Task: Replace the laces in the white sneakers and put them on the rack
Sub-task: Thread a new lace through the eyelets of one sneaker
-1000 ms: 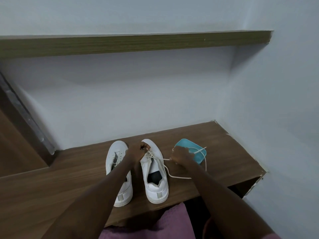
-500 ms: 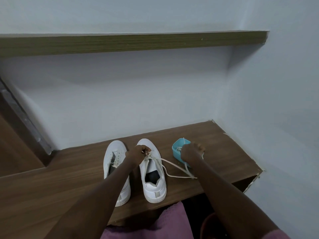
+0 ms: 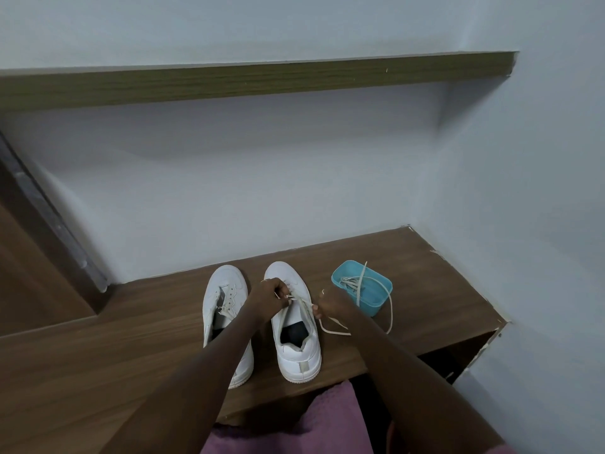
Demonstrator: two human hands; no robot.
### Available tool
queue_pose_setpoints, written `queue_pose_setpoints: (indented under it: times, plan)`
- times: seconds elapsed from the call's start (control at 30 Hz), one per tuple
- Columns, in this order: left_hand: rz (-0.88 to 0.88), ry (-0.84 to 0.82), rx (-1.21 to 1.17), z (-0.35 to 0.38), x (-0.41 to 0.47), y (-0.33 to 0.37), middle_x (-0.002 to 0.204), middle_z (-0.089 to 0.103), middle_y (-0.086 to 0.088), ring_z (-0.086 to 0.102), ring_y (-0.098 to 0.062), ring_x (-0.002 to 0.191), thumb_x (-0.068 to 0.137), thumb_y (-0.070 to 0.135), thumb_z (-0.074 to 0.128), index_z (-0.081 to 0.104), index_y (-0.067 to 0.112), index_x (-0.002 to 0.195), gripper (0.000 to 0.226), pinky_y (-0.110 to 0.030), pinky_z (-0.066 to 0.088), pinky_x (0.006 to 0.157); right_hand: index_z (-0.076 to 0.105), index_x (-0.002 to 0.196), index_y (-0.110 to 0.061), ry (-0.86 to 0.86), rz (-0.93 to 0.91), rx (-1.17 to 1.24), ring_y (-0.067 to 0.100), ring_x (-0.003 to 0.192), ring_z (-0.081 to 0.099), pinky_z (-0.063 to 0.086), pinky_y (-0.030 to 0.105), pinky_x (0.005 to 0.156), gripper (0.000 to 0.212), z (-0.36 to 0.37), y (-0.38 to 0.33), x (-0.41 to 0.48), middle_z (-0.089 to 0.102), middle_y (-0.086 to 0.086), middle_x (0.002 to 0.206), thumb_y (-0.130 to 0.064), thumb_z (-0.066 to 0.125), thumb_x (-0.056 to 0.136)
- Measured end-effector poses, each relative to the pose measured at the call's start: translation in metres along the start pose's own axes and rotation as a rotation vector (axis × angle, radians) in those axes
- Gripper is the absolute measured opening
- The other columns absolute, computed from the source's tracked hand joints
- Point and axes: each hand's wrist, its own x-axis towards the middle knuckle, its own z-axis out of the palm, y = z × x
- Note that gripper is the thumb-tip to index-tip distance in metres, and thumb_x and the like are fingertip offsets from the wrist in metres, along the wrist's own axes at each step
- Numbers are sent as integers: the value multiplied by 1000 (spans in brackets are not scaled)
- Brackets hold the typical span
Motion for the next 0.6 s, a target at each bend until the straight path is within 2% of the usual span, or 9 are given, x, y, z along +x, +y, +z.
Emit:
queue_pose_setpoints:
  times: [0.07,0.13,0.17,0.23,0.27,0.33,0.4,0.5,0.6]
  plan:
    - [-5,-17,14,2,1,2,77,57,10,52,-7,72,77,6,67,52,25,70,25,-6,34,59,57,118,10,11,29,-43,11,58,51,56,26,69,31,-5,8,3,61,27,119,-6,47,94]
    - [1,-36,37,5,1,3,81,59,7,53,-10,74,78,7,65,49,26,69,26,-13,36,62,56,119,12,-10,44,-55,9,57,52,50,21,60,31,-10,8,1,62,26,119,-5,45,95]
    - [12,-36,47,5,0,4,81,59,5,54,-13,77,78,7,65,51,24,72,22,-17,37,65,59,116,11,-78,71,-54,8,59,54,48,20,64,29,-11,7,0,63,25,117,-7,45,97]
    - [53,-26,80,6,-1,5,85,57,1,54,-16,82,78,6,64,61,18,85,13,-20,36,70,65,92,8,-167,74,-83,12,68,59,46,20,70,28,-12,5,-4,68,18,97,-8,43,99]
    - [81,-29,109,6,-1,6,88,55,0,55,-18,86,79,7,63,66,15,95,18,-21,38,73,61,78,2,-183,107,-38,13,66,59,46,19,65,31,-10,5,-5,65,13,83,-7,40,99]
    - [143,-65,201,5,-2,8,97,51,-2,57,-20,95,83,9,59,68,16,112,31,-24,42,82,51,67,-8,-204,143,-51,10,54,56,43,19,55,39,-8,7,-8,60,3,62,-14,35,102]
    - [186,-109,290,5,-3,9,107,52,-5,56,-21,102,87,11,56,68,21,116,33,-27,44,87,54,71,-7,-228,168,-66,11,46,58,45,22,53,46,-6,10,-8,63,1,52,-28,29,104]
    - [210,-114,351,5,-3,10,116,55,-7,56,-21,106,88,14,54,68,24,116,33,-29,45,89,55,82,0,-160,174,-25,17,53,59,51,28,55,43,-7,18,-5,62,10,65,-29,32,103]
    - [207,-75,365,6,-4,10,116,57,-4,56,-18,106,88,17,55,69,25,114,31,-28,44,89,51,115,5,-105,110,-40,22,55,63,53,29,47,38,0,22,-5,62,15,72,-26,36,101]
